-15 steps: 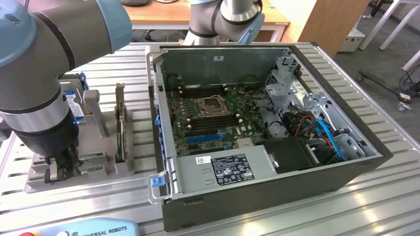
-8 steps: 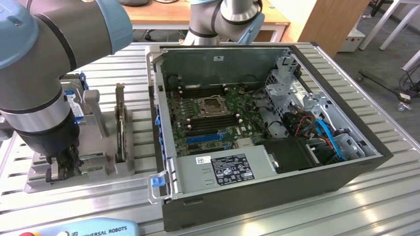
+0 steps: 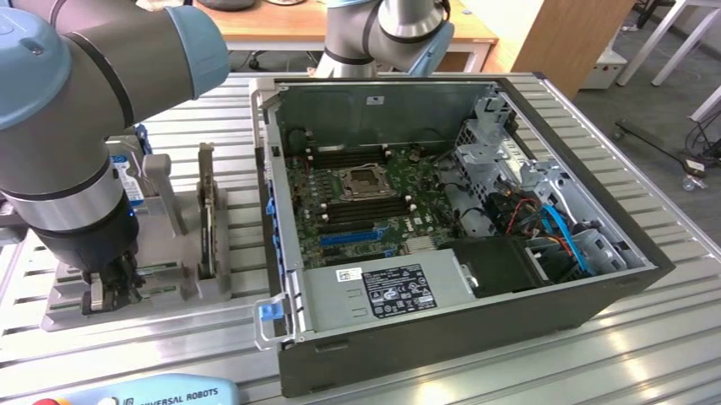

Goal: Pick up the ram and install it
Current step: 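Pick up the ram and move it above insertion slot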

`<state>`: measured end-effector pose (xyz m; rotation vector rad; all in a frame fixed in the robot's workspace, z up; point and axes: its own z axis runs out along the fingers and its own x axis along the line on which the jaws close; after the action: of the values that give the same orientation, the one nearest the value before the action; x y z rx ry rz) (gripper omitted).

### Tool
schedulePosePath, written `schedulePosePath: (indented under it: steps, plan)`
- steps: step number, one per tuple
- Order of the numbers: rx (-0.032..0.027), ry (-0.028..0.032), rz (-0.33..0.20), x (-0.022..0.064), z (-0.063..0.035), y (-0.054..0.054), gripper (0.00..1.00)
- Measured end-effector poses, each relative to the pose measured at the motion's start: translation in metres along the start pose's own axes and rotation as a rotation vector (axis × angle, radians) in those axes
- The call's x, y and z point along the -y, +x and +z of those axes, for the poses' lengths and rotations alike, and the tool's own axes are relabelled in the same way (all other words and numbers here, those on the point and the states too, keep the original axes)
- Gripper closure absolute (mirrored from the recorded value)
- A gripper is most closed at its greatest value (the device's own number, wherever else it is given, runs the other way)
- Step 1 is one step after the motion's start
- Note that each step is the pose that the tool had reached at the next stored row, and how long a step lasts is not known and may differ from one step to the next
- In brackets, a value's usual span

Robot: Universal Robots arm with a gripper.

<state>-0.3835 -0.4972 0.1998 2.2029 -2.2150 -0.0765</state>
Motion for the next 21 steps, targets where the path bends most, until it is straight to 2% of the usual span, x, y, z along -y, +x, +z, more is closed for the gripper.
schedulePosePath:
  steps: [5, 10, 21]
  plan:
    - [-0.0004, -0.0002, -0.007, 0.0002, 0.0011, -0.0002, 0.73]
    - [-0.0017, -0.0008, -0.038, 0.0006, 0.0014, -0.0002, 0.73]
    - [-0.0015, -0.0007, -0.039, 0.0021, 0.0022, -0.0004, 0.73]
